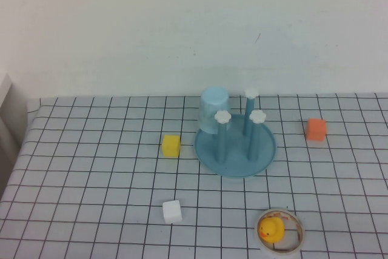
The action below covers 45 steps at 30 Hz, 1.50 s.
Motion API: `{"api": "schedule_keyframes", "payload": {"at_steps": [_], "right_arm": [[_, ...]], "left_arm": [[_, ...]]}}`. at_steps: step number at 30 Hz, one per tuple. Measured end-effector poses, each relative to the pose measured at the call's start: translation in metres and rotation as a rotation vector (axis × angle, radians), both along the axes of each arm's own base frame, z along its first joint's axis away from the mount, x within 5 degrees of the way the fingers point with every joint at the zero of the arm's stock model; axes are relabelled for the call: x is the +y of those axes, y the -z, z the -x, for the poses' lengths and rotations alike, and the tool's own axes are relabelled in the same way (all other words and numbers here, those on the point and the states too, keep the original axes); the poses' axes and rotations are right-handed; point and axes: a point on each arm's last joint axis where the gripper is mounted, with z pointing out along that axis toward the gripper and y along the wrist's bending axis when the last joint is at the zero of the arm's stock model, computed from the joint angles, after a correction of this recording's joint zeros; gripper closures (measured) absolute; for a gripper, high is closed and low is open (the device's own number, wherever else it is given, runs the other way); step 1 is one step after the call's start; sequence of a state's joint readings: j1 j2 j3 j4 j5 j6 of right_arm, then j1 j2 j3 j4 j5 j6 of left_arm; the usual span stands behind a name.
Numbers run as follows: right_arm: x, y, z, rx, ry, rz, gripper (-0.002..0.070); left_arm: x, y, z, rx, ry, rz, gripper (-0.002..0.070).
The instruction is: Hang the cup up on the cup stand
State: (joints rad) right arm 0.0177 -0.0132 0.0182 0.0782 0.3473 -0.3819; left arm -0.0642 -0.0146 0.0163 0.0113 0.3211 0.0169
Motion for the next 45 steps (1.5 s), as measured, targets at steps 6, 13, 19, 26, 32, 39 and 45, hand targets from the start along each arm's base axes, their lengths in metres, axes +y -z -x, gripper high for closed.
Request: {"api": "schedule_keyframes", "payload": {"at_steps": [6,13,19,26,32,39,45], "right_arm": [[-0.0002,-0.0003,-0.0001,-0.002,0.013,-0.035,0.0678],[-0.0025,-0.0002,-0.0002,0.002,0.058,-0.089,0.0678],[-0.0038,-0.0002,-0.0002,0.003,0.09,-0.14,0.0678],[-0.0044,0.0001,-0.0001,0.006,0.104,-0.162,0.0678],[-0.0044,0.0001,-0.0001,0.007,0.118,-0.202,0.0678],[-0.0045,0.0002,-0.0001,0.008,0.123,-0.21,0.0678],[-0.0045,0.0002,-0.0001,0.008,0.123,-0.212,0.0678]], "left_arm": [[0.0001,0.0,0.0,0.0,0.0,-0.002,0.0676],[0.0001,0.0,0.0,0.0,0.0,-0.002,0.0676],[0.0001,0.0,0.0,0.0,0.0,-0.002,0.0676],[0.0001,0.0,0.0,0.0,0.0,-0.002,0.0676],[0.0001,0.0,0.0,0.0,0.0,-0.002,0.0676],[0.0001,0.0,0.0,0.0,0.0,-0.002,0.0676],[0.0001,0.0,0.0,0.0,0.0,-0.002,0.0676]]}}
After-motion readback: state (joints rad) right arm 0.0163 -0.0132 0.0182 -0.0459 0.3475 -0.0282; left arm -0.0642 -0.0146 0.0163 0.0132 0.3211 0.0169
